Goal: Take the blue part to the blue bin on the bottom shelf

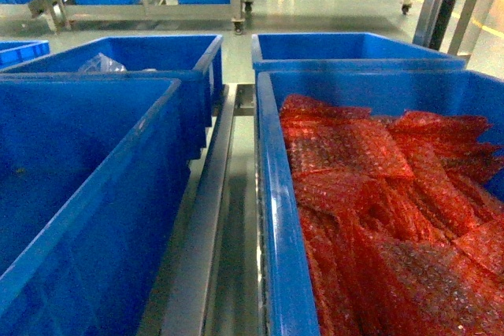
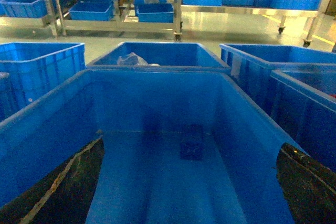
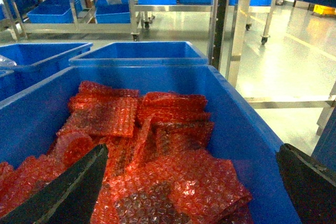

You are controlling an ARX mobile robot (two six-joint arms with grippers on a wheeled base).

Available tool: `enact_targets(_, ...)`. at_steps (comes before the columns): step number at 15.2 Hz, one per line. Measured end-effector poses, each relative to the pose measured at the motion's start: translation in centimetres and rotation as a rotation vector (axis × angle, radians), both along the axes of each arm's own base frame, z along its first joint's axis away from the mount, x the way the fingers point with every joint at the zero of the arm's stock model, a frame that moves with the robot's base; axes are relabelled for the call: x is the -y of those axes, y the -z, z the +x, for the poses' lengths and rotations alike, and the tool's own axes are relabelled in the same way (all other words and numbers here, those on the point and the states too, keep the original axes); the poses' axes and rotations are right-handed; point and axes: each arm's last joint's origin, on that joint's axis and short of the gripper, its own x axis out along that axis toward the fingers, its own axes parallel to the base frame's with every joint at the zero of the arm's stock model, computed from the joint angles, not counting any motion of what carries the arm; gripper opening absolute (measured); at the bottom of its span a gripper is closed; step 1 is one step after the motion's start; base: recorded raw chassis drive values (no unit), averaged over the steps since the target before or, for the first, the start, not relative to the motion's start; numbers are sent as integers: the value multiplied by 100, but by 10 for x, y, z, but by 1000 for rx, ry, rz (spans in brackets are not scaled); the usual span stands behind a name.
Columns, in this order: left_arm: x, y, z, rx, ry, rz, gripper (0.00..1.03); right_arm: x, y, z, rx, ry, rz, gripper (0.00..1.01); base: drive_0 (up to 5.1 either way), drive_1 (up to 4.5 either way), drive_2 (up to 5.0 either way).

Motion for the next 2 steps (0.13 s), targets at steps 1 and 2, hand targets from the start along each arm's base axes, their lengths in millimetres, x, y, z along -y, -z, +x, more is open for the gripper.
enact_targets(1, 0, 0, 0, 0, 0, 0, 98, 0, 0, 0, 0, 0, 0, 98, 0, 0, 0)
enact_targets(2, 0, 0, 0, 0, 0, 0, 98, 0, 0, 0, 0, 0, 0, 98, 0, 0, 0)
